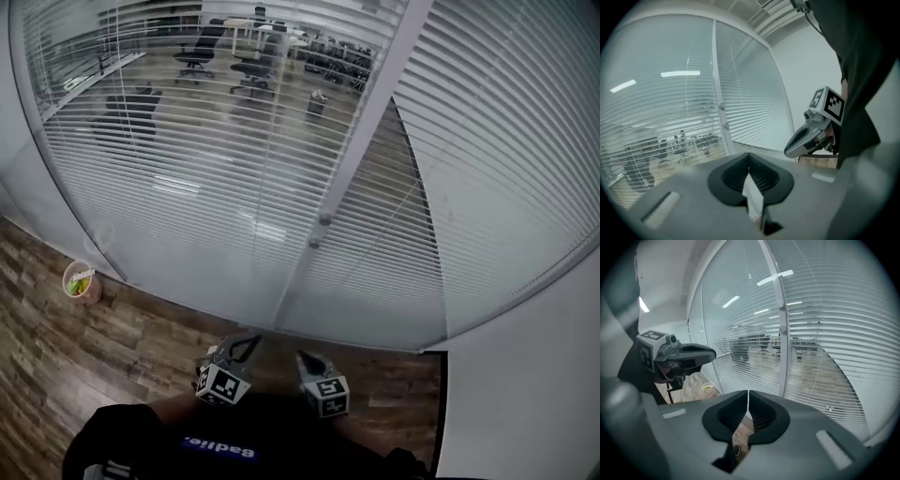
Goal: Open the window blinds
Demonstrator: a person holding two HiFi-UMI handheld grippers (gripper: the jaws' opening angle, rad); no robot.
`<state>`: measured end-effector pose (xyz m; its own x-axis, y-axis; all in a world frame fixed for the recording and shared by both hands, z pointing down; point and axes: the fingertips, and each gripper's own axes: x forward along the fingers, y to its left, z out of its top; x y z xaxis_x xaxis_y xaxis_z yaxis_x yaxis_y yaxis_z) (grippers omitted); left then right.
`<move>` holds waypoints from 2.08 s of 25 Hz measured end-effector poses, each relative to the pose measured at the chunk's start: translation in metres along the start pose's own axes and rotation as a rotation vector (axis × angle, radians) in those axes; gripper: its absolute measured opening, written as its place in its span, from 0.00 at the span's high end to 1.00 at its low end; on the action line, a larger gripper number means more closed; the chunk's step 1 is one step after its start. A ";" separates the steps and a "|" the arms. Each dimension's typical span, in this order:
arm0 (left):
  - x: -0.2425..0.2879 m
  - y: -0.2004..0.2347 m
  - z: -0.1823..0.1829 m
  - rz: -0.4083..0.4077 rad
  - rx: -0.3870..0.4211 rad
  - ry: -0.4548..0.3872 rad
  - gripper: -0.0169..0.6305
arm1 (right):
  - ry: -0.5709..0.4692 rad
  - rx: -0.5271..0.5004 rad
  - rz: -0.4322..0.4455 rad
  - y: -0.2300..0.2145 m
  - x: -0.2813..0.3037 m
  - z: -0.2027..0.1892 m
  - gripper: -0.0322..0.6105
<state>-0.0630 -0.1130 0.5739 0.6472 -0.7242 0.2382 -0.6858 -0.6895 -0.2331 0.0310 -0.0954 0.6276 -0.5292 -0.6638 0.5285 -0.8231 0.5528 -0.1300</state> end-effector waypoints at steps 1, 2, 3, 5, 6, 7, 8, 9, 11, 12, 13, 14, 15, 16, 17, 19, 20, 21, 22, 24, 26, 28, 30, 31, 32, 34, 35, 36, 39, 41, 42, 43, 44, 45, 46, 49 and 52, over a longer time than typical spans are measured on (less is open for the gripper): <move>-0.003 -0.006 -0.002 0.013 0.001 0.013 0.98 | -0.004 0.008 0.007 -0.001 -0.006 -0.005 0.93; -0.006 -0.013 -0.005 0.021 0.010 0.031 0.98 | -0.011 0.015 0.016 -0.002 -0.012 -0.011 0.93; -0.009 -0.021 -0.008 0.028 0.021 0.049 0.98 | -0.019 0.023 0.026 -0.002 -0.017 -0.018 0.93; -0.017 -0.035 -0.010 0.044 0.020 0.079 0.98 | -0.027 0.041 0.050 0.001 -0.027 -0.031 0.93; -0.022 -0.041 -0.010 0.056 0.012 0.092 0.98 | -0.026 0.050 0.064 0.005 -0.031 -0.036 0.93; -0.028 -0.046 -0.010 0.068 0.005 0.104 0.98 | -0.024 0.058 0.079 0.009 -0.034 -0.040 0.93; -0.033 -0.051 -0.010 0.080 0.000 0.116 0.98 | -0.023 0.063 0.094 0.012 -0.036 -0.044 0.93; -0.037 -0.055 -0.011 0.088 -0.004 0.129 0.98 | -0.022 0.065 0.109 0.014 -0.037 -0.047 0.93; -0.041 -0.062 -0.012 0.092 -0.013 0.154 0.98 | -0.025 0.063 0.134 0.015 -0.039 -0.047 0.93; -0.041 -0.064 -0.012 0.093 -0.015 0.160 0.98 | -0.028 0.060 0.144 0.015 -0.040 -0.046 0.93; -0.041 -0.065 -0.011 0.097 -0.015 0.161 0.98 | -0.034 0.055 0.152 0.015 -0.041 -0.044 0.93; -0.042 -0.065 -0.009 0.103 -0.015 0.159 0.98 | -0.040 0.047 0.158 0.016 -0.042 -0.042 0.93; -0.043 -0.065 -0.008 0.108 -0.018 0.154 0.98 | -0.046 0.036 0.160 0.018 -0.043 -0.040 0.94; -0.044 -0.065 -0.006 0.110 -0.023 0.149 0.98 | -0.052 0.023 0.160 0.019 -0.045 -0.039 0.94; -0.045 -0.068 -0.005 0.106 -0.028 0.143 0.98 | -0.056 0.012 0.157 0.020 -0.047 -0.038 0.94; -0.044 -0.075 -0.007 0.080 -0.027 0.133 0.98 | -0.059 0.009 0.148 0.022 -0.051 -0.040 0.94; -0.044 -0.080 -0.010 0.060 -0.020 0.129 0.98 | -0.061 0.013 0.143 0.022 -0.053 -0.041 0.94; -0.043 -0.083 -0.011 0.040 -0.013 0.124 0.98 | -0.063 0.018 0.136 0.023 -0.055 -0.041 0.94; -0.044 -0.085 -0.012 0.023 -0.012 0.115 0.98 | -0.066 0.021 0.128 0.024 -0.056 -0.041 0.94; -0.048 -0.087 -0.013 -0.001 -0.019 0.097 0.98 | -0.072 0.023 0.106 0.025 -0.058 -0.038 0.95; -0.057 -0.086 -0.014 -0.018 -0.041 0.083 0.98 | -0.070 0.024 0.083 0.031 -0.058 -0.038 0.95; -0.073 -0.084 -0.014 -0.029 -0.072 0.069 0.98 | -0.062 0.016 0.085 0.050 -0.057 -0.042 0.95; -0.092 -0.084 -0.023 -0.041 -0.084 0.062 0.98 | -0.059 -0.001 0.105 0.078 -0.056 -0.047 0.95; -0.101 -0.084 -0.028 -0.049 -0.087 0.058 0.98 | -0.058 -0.007 0.110 0.090 -0.055 -0.050 0.95; -0.109 -0.083 -0.033 -0.058 -0.094 0.055 0.98 | -0.055 -0.007 0.111 0.100 -0.053 -0.051 0.95; -0.121 -0.080 -0.039 -0.082 -0.125 0.053 0.98 | -0.048 -0.005 0.111 0.116 -0.051 -0.050 0.95; -0.126 -0.080 -0.040 -0.100 -0.138 0.051 0.98 | -0.050 -0.012 0.112 0.125 -0.051 -0.049 0.95; -0.130 -0.082 -0.041 -0.122 -0.144 0.047 0.97 | -0.057 -0.025 0.111 0.133 -0.054 -0.049 0.95; -0.140 -0.100 -0.048 -0.201 -0.120 0.019 0.98 | -0.093 -0.040 0.089 0.151 -0.071 -0.059 0.95; -0.144 -0.114 -0.053 -0.245 -0.108 0.009 0.98 | -0.117 -0.020 0.063 0.155 -0.082 -0.066 0.95; -0.145 -0.119 -0.055 -0.258 -0.105 0.007 0.98 | -0.133 -0.015 0.051 0.155 -0.085 -0.066 0.95; -0.146 -0.119 -0.054 -0.261 -0.100 0.002 0.98 | -0.148 -0.017 0.044 0.155 -0.087 -0.064 0.95; -0.148 -0.115 -0.049 -0.255 -0.093 -0.004 0.98 | -0.158 -0.024 0.044 0.156 -0.088 -0.060 0.95; -0.151 -0.109 -0.042 -0.245 -0.092 -0.007 0.98 | -0.169 -0.034 0.046 0.158 -0.088 -0.054 0.95; -0.153 -0.102 -0.035 -0.235 -0.106 -0.008 0.97 | -0.178 -0.046 0.049 0.159 -0.088 -0.047 0.95; -0.156 -0.088 -0.017 -0.208 -0.142 -0.020 0.98 | -0.201 -0.068 0.047 0.157 -0.086 -0.028 0.95; -0.149 -0.088 -0.008 -0.196 -0.128 -0.043 0.98 | -0.258 -0.097 0.018 0.141 -0.094 -0.020 0.95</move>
<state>-0.1016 0.0559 0.5660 0.7840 -0.5781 0.2261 -0.5803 -0.8119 -0.0639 -0.0317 0.0548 0.5765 -0.5887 -0.7532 0.2936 -0.7963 0.6029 -0.0499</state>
